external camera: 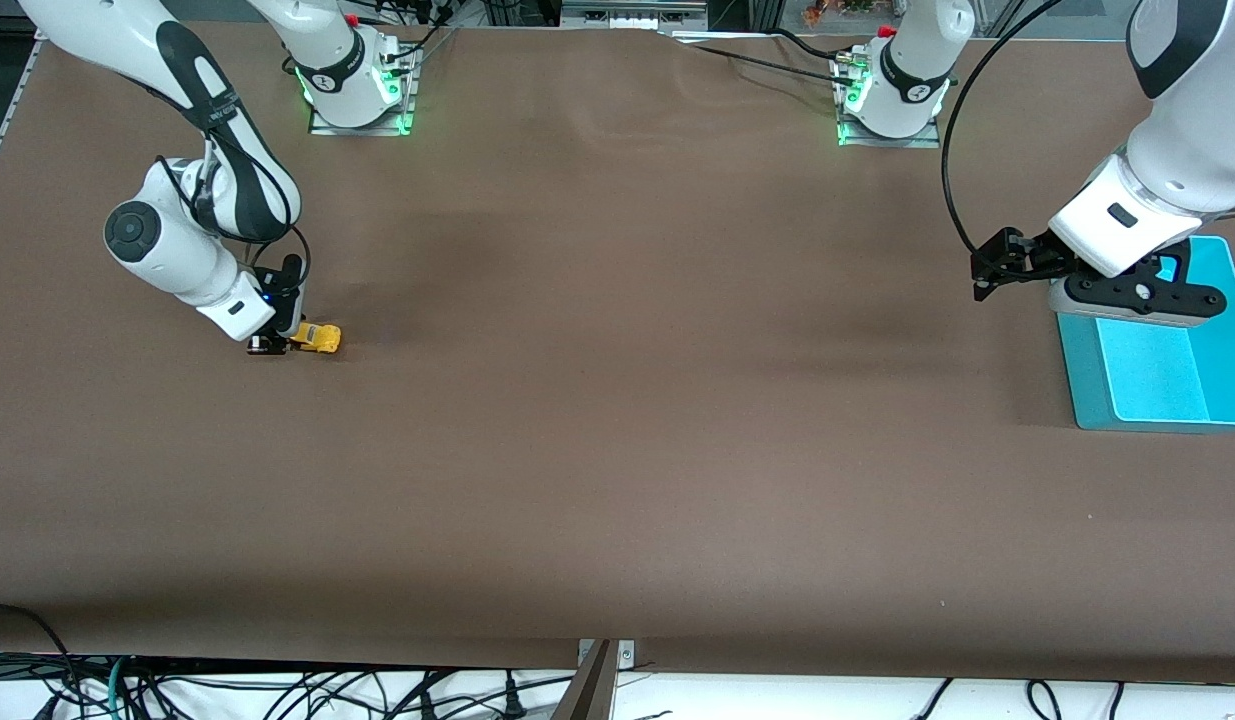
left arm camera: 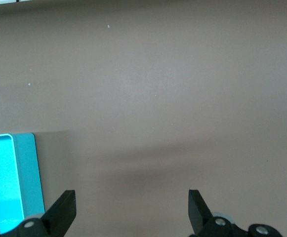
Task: Wind and store yellow beetle car
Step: 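Close the right gripper on the yellow car's body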
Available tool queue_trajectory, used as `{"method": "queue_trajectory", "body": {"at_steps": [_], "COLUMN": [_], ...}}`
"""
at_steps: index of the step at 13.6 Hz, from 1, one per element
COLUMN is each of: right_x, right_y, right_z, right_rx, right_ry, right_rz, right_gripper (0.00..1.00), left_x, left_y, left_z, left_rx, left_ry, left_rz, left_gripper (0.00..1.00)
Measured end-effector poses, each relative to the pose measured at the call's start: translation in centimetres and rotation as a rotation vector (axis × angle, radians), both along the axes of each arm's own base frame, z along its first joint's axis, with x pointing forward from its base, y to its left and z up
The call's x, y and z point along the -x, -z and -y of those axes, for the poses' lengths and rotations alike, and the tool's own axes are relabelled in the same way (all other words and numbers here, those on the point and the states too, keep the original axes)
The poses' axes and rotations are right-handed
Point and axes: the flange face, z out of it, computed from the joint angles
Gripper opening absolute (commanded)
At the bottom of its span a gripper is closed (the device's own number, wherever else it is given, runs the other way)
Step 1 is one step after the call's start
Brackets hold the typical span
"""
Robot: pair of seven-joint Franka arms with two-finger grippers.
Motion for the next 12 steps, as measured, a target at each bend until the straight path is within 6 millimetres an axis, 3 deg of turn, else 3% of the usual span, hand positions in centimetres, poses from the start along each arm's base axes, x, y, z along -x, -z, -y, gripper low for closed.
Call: {"method": "queue_trajectory", "body": {"at_steps": [3,8,12], "right_x": [0.0,-0.8,-0.5], "right_y": [0.0,-1.4,-0.6], "right_z": [-0.6,-6.2,-6.1], "right_rx": [-0.002,-0.027,-0.031], "right_ry": [-0.029,-0.128,-0.13], "right_rz": [0.002,0.033,0.015], "right_gripper": [0.07,0.07,0.07], "left_x": [0.2,0.3,0.3], "left_y": [0.2,-0.3,-0.6], "left_z": [-0.2,0.3,1.0], "left_rx": [-0.003,-0.002,-0.002], "left_ry": [-0.003,0.006,0.018], "left_rz": [-0.018,-0.017,-0.012], "left_gripper": [1.0,1.0,1.0]}}
